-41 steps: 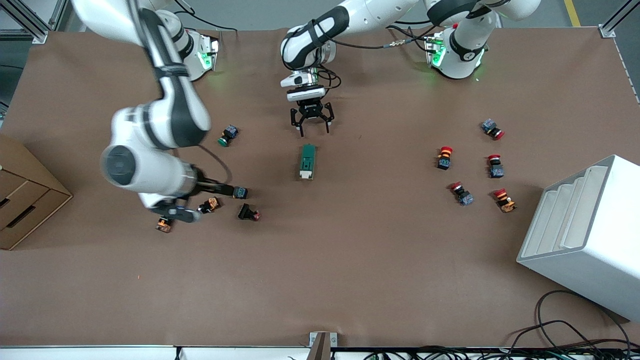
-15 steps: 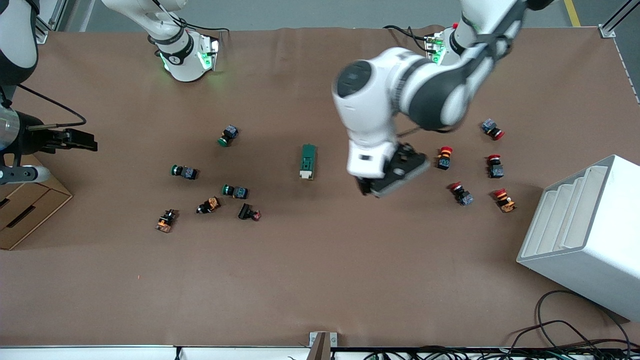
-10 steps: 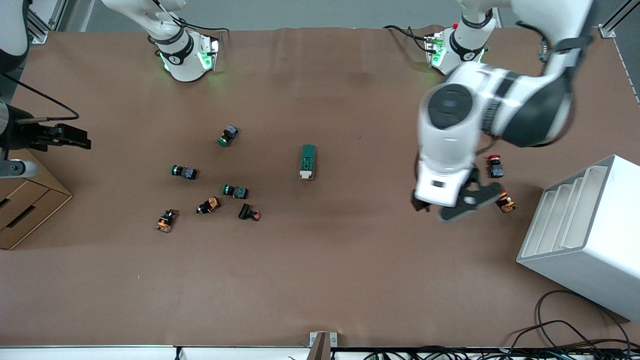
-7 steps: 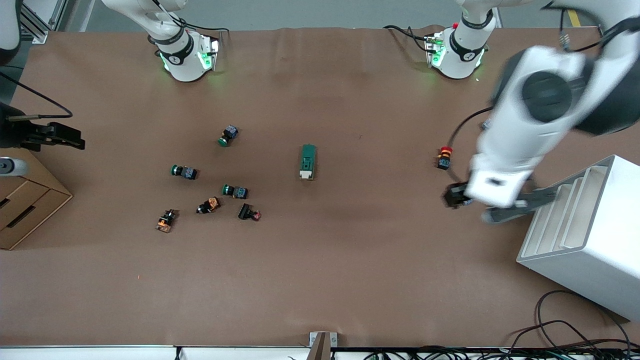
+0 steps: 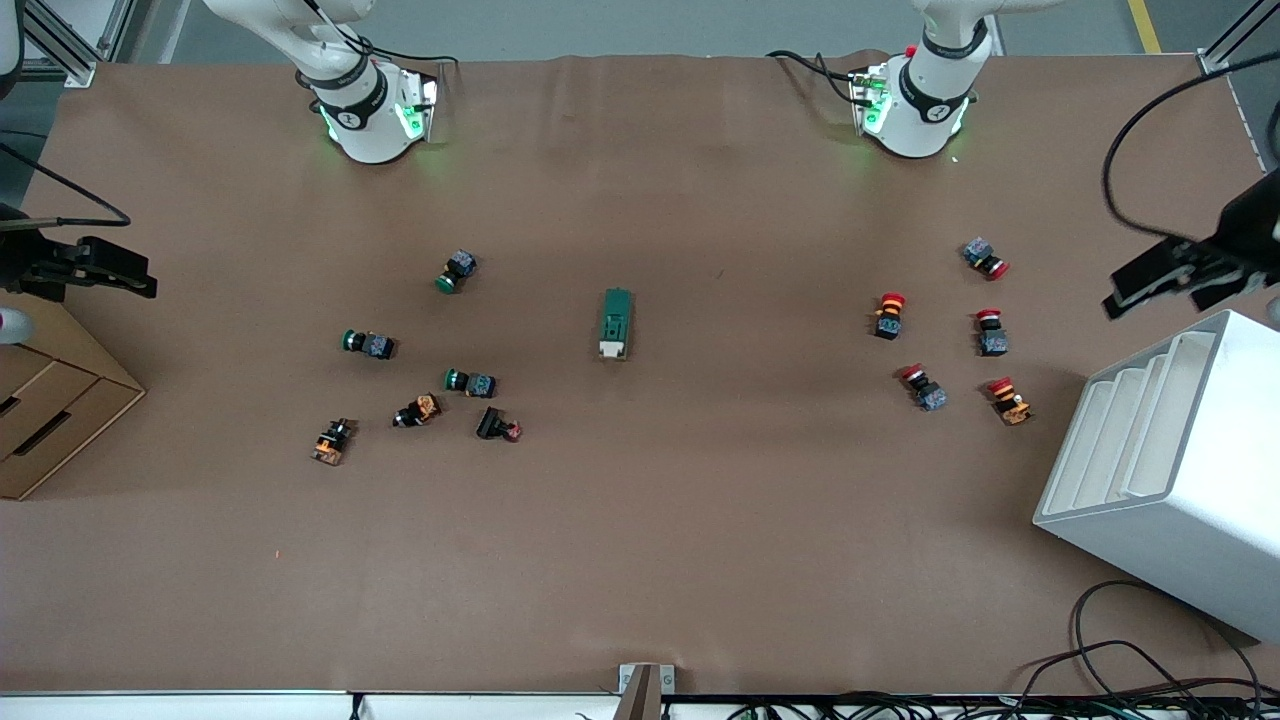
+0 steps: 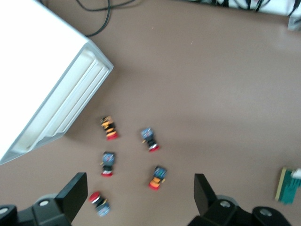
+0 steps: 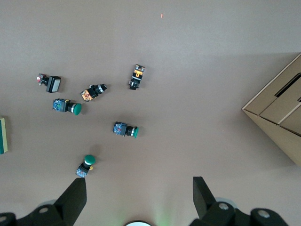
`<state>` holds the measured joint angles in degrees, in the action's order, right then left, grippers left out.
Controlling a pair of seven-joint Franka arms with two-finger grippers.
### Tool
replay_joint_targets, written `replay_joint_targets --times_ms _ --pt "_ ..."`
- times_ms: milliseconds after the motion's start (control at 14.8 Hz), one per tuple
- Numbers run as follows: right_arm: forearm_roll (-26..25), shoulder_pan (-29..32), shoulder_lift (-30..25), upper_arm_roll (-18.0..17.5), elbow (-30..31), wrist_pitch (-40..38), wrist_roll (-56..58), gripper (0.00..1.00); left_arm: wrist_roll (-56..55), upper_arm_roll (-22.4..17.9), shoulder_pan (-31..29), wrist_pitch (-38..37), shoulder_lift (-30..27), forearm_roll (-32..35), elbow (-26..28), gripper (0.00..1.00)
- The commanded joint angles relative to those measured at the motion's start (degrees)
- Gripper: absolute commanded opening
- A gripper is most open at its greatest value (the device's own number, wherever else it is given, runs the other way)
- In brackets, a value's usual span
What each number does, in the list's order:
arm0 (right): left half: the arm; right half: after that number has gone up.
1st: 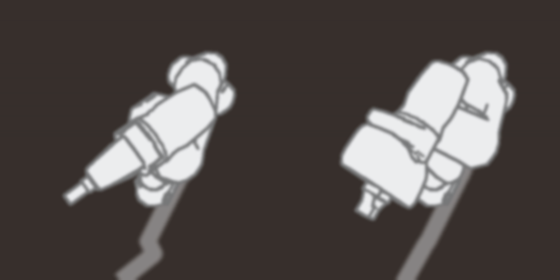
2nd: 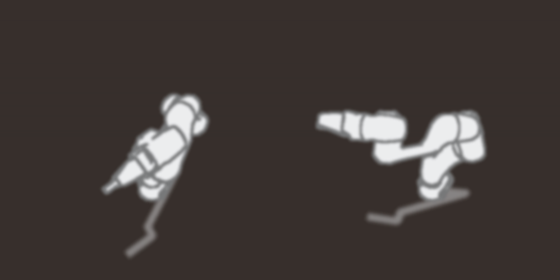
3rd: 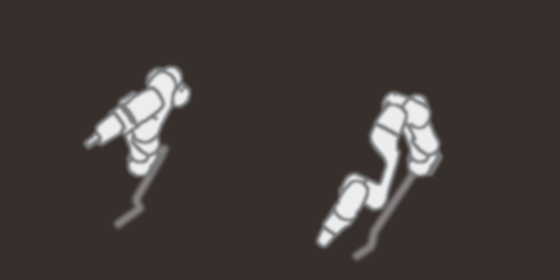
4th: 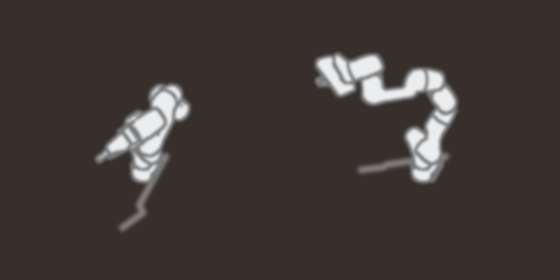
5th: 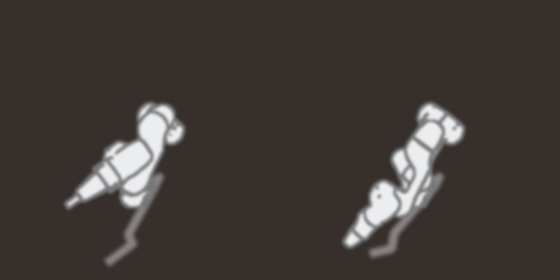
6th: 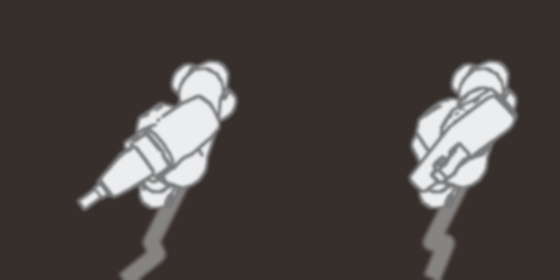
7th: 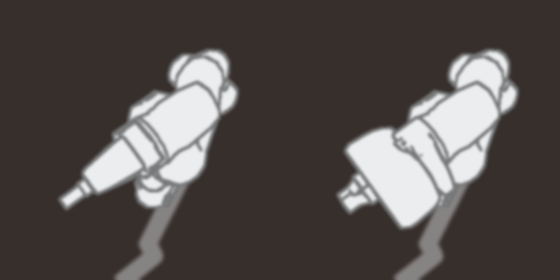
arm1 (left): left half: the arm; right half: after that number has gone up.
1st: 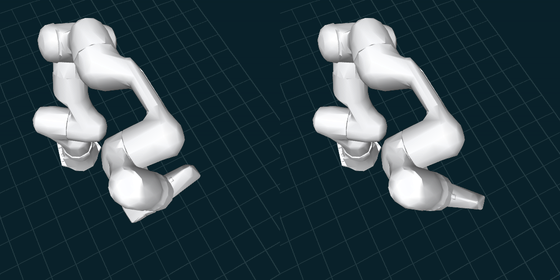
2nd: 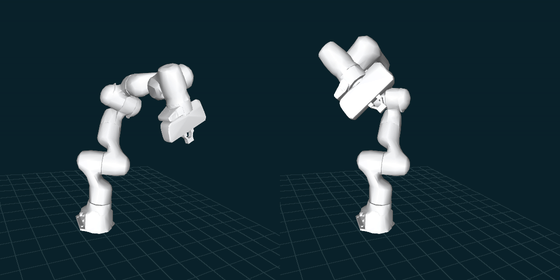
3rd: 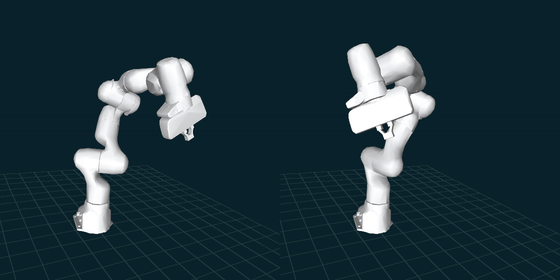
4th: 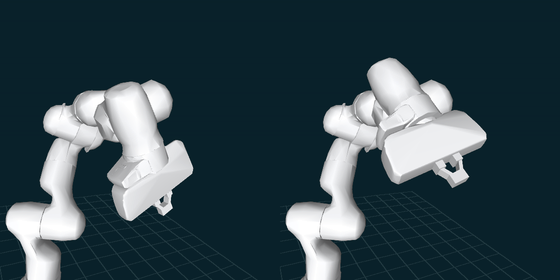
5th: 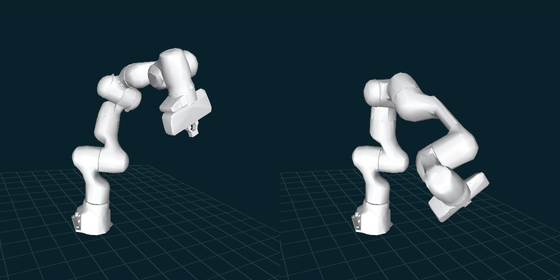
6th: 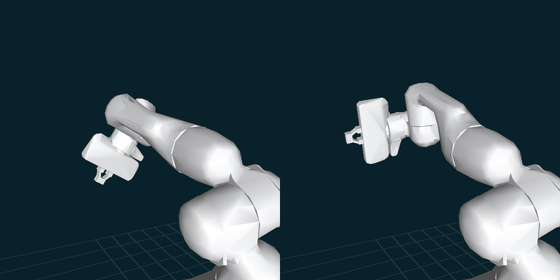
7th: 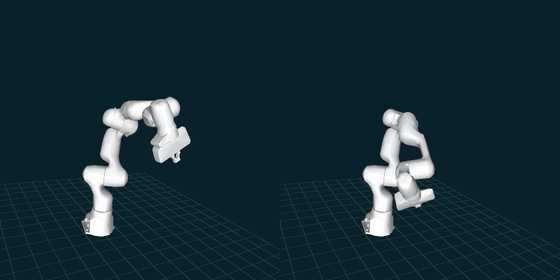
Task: Close load switch with both arms
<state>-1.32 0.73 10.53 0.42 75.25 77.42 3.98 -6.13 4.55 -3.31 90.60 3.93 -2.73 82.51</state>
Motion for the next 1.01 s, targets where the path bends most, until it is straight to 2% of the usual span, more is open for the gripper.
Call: replay_joint_targets --times_ms 0,202,404,606,741,943 --pt "-0.35 0.59 -0.33 -0.42 -0.10 -3.15 -0.21 1.00 6.54 -2.87 0.59 -2.44 -3.57 -0.44 2.13 1.00" --pt "-0.52 0.68 -0.42 -0.25 -0.19 -3.15 -0.47 1.00 13.33 -4.99 0.59 -4.64 -5.94 -0.35 3.35 1.00" --pt "-0.08 0.77 -1.03 -0.24 -0.19 -3.33 -1.25 1.00 12.20 -4.99 0.59 -4.82 -10.16 0.26 7.92 1.00" --pt "0.09 0.68 -2.87 -0.77 0.33 -4.38 -6.87 1.00 8.77 -4.82 1.81 -4.82 -13.32 0.36 12.05 1.00" --pt "0.09 0.68 -4.02 -0.86 0.95 -4.91 -6.80 1.00 8.59 -4.12 2.17 -4.82 -13.95 0.44 12.85 1.00" --pt "0.62 0.68 -7.44 -0.77 4.11 -3.60 -6.45 1.00 5.09 -0.87 2.96 -4.82 -14.30 0.71 13.03 1.00"
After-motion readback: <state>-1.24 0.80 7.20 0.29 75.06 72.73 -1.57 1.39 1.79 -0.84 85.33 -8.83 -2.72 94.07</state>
